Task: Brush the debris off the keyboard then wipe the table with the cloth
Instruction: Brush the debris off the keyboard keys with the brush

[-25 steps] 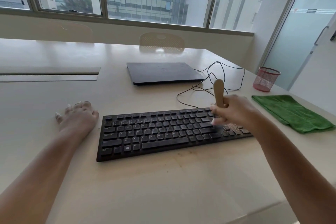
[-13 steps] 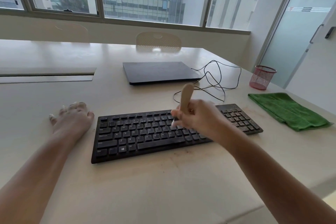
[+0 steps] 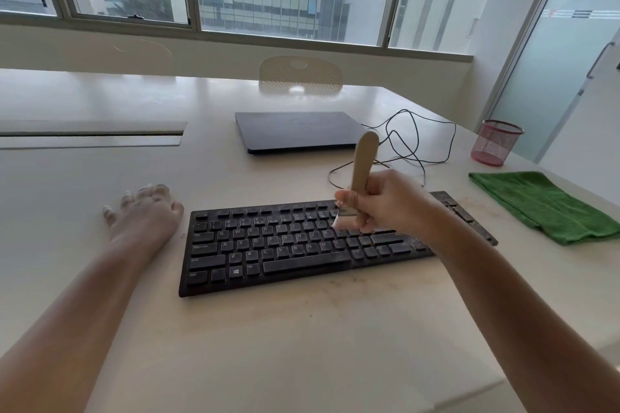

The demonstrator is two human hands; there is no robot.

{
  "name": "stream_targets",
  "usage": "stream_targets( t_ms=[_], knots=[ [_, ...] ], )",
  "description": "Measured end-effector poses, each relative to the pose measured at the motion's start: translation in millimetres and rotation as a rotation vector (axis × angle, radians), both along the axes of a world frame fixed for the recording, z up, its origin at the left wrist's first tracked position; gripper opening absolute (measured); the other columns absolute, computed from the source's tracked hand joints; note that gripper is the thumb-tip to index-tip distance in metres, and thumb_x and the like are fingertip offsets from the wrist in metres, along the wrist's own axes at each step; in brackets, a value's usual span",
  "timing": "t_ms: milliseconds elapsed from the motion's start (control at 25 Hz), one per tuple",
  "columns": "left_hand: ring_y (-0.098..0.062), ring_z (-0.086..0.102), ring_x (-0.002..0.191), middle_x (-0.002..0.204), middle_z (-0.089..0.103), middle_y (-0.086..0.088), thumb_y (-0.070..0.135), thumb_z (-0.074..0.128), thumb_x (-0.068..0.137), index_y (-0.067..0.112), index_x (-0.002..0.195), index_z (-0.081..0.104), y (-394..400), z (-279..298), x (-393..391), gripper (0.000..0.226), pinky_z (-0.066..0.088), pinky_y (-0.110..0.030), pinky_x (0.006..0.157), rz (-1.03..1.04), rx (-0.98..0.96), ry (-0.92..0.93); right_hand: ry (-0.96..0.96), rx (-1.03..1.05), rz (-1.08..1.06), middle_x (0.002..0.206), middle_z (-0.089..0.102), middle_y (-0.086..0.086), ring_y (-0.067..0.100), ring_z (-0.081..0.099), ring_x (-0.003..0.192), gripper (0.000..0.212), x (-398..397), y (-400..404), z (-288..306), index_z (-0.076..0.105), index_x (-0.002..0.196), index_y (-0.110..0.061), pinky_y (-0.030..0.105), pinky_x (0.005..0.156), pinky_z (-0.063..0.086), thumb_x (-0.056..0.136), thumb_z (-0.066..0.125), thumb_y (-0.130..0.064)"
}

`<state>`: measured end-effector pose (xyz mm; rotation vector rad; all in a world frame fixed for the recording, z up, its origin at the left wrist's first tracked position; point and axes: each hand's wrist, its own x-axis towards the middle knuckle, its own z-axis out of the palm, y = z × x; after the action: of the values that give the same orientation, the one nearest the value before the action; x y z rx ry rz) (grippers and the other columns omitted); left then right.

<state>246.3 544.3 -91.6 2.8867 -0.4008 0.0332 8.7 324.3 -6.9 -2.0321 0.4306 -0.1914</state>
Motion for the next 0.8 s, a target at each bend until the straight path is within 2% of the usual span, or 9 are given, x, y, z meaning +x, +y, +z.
stream_targets(
  t_ms=[160,280,360,440,520,600,680,760,800],
  knots=[
    [-0.032,0.021,0.14,0.149,0.03,-0.011,0.032,0.03,0.097,0.012,0.135,0.038,0,0,1,0.043,0.015,-0.057,0.112,-0.002,0.002,-0.004,0.069,-0.114,0.07,0.049,0.061,-0.007,0.013,0.065,0.057,0.013,3,4,-7,0.062,0.076,-0.02,0.03,0.064,0.058,0.084,0.065,-0.03],
    [-0.032,0.023,0.139,0.149,0.031,-0.011,0.032,0.03,0.097,0.012,0.134,0.038,1,-1,2,0.043,0.016,-0.057,0.111,0.004,0.007,-0.003,-0.042,0.04,0.102,0.059,0.068,-0.004,0.015,0.071,0.068,0.011,9,13,-2,0.063,0.08,-0.013,0.022,0.058,0.056,0.085,0.064,-0.023],
    [-0.032,0.022,0.139,0.149,0.03,-0.012,0.032,0.029,0.097,0.012,0.135,0.037,1,0,1,0.043,0.016,-0.057,0.111,-0.002,0.006,-0.003,0.032,-0.011,0.137,0.063,0.068,-0.004,0.007,0.066,0.059,0.009,6,16,-9,0.063,0.08,-0.016,0.018,0.051,0.052,0.086,0.064,-0.023],
    [-0.032,0.02,0.14,0.15,0.029,-0.012,0.032,0.029,0.098,0.012,0.136,0.037,0,1,0,0.044,0.015,-0.057,0.112,-0.002,0.002,-0.002,0.166,-0.163,0.039,0.065,0.067,-0.003,0.008,0.067,0.058,0.011,-7,-1,-5,0.06,0.079,-0.018,0.024,0.055,0.055,0.087,0.064,-0.025],
    [-0.033,0.021,0.14,0.15,0.03,-0.012,0.031,0.03,0.097,0.011,0.135,0.037,0,0,0,0.043,0.015,-0.057,0.111,0.002,0.004,0.0,0.206,-0.226,-0.162,0.066,0.066,0.001,0.012,0.07,0.06,0.013,-22,-24,6,0.059,0.083,-0.012,0.021,0.055,0.054,0.089,0.063,-0.023],
    [-0.033,0.021,0.14,0.15,0.03,-0.012,0.031,0.03,0.097,0.011,0.135,0.037,0,0,2,0.043,0.015,-0.058,0.111,-0.002,0.003,-0.001,0.107,-0.2,-0.251,0.072,0.069,0.003,0.01,0.07,0.061,0.014,-27,-21,10,0.063,0.09,-0.01,0.021,0.057,0.055,0.087,0.065,-0.024],
    [-0.033,0.021,0.14,0.15,0.03,-0.012,0.032,0.029,0.097,0.012,0.135,0.037,2,-1,3,0.043,0.015,-0.058,0.111,-0.003,0.0,-0.002,-0.045,-0.079,-0.085,0.075,0.072,0.002,0.008,0.07,0.067,0.012,-25,9,-4,0.066,0.089,-0.014,0.031,0.063,0.058,0.084,0.067,-0.025],
    [-0.033,0.021,0.14,0.15,0.03,-0.012,0.032,0.03,0.097,0.012,0.134,0.037,1,0,2,0.043,0.015,-0.058,0.112,-0.012,0.001,0.002,-0.083,-0.078,0.002,0.065,0.071,-0.007,0.004,0.064,0.057,0.012,-30,30,-21,0.068,0.086,-0.014,0.025,0.056,0.054,0.085,0.066,-0.026],
    [-0.033,0.022,0.14,0.15,0.03,-0.012,0.032,0.029,0.097,0.012,0.134,0.037,0,0,2,0.043,0.015,-0.058,0.111,-0.013,0.0,0.003,-0.09,-0.183,-0.074,0.056,0.066,-0.014,0.001,0.059,0.049,0.015,-32,23,-23,0.069,0.087,-0.013,0.019,0.051,0.051,0.085,0.065,-0.027]
  ],
)
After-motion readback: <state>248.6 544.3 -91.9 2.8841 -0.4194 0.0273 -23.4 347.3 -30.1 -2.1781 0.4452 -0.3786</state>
